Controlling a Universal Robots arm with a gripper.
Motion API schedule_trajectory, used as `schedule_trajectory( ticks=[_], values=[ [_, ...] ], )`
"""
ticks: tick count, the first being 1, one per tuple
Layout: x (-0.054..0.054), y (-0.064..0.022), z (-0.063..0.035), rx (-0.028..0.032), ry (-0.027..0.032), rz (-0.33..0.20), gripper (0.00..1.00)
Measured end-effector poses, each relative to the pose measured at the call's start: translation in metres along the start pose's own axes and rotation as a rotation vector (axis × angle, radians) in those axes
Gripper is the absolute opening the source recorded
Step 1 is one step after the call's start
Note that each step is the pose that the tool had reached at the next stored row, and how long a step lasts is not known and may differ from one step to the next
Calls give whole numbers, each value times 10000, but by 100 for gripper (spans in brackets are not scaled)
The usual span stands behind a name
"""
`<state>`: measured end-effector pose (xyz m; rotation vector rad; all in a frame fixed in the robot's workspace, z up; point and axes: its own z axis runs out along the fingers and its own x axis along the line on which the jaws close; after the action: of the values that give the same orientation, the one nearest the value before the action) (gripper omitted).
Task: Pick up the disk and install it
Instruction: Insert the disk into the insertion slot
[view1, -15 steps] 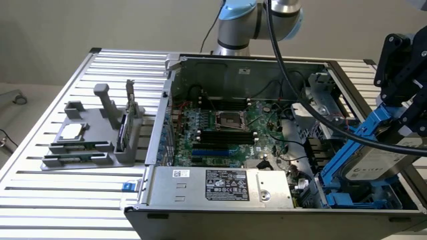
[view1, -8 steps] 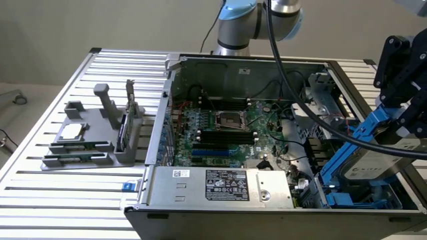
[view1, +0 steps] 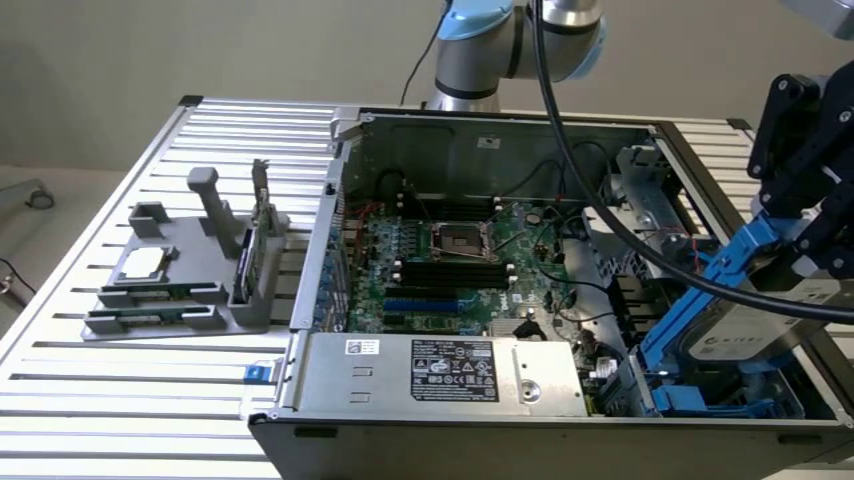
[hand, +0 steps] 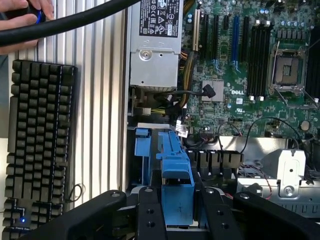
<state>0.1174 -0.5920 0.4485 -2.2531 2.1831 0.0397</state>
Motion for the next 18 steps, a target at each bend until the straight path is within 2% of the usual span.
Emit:
schedule_trajectory(
  ticks=[12,18],
  values=[
    [40,1,10,1,-15,0,33],
    [50,1,51,3,-107,-5,33]
  ],
)
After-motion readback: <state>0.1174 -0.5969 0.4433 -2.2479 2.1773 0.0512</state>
